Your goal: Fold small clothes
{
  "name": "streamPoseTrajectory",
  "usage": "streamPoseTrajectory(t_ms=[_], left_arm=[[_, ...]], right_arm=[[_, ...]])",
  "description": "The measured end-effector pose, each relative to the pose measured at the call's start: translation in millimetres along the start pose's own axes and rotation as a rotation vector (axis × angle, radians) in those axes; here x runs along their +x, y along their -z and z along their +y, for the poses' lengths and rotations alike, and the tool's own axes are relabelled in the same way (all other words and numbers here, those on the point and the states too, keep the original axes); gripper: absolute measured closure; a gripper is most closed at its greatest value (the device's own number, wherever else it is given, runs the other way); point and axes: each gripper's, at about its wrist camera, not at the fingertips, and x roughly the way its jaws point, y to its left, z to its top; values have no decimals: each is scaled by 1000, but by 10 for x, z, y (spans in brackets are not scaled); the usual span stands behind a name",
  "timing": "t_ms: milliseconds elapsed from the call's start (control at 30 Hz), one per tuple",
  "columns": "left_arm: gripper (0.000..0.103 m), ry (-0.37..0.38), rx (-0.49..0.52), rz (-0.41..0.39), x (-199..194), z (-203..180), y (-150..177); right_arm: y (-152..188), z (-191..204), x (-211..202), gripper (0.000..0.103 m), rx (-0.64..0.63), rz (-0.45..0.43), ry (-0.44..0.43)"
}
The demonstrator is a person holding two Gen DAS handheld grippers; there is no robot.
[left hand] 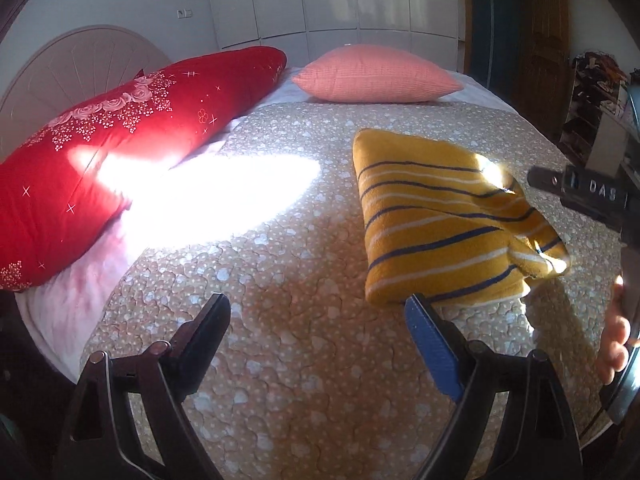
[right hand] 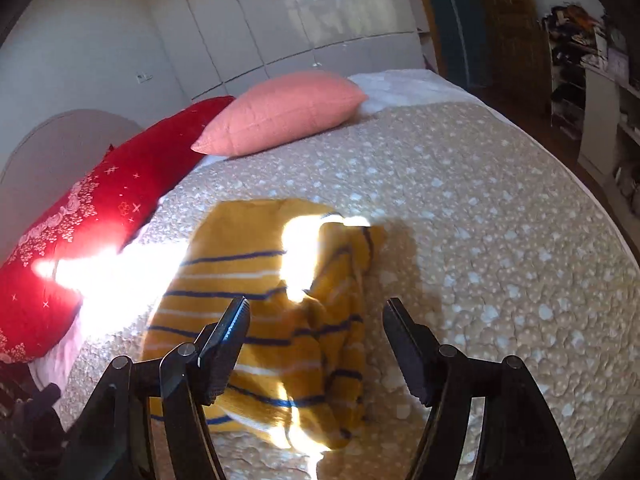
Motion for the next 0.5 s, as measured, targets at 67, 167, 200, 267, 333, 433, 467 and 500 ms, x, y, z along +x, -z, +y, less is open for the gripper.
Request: streamPoseTrajectory(t_ms=[67,167,200,267,333,433,467,500], left_arm=[[15,-4,8,-1,12,-9,9],[15,-9,2,12,46,8,28],[15,-10,-1,19,62,26,34],[15,-15,-8,28,85,61,52],[15,-22,-10,30,95,97,66],[15,-30,-15,26,83,146,77],[14,-34,-16,21,69,161,79],[14,-39,-15,13,47,171,80]], right_arm=[[-146,165,47,29,-21,21,-70],[-314,434,334,29,-49,80,-133],[-358,534,457,29,-78,93,-122],[-419,747,735,29,-157,135,-83],[-429,891,1021,29,-210,191,-57],[-349,972,1440,29,-254,310,8],[-326,973,1468,29,-262,312,14],[-317,960,1404,30,-263,291,10]])
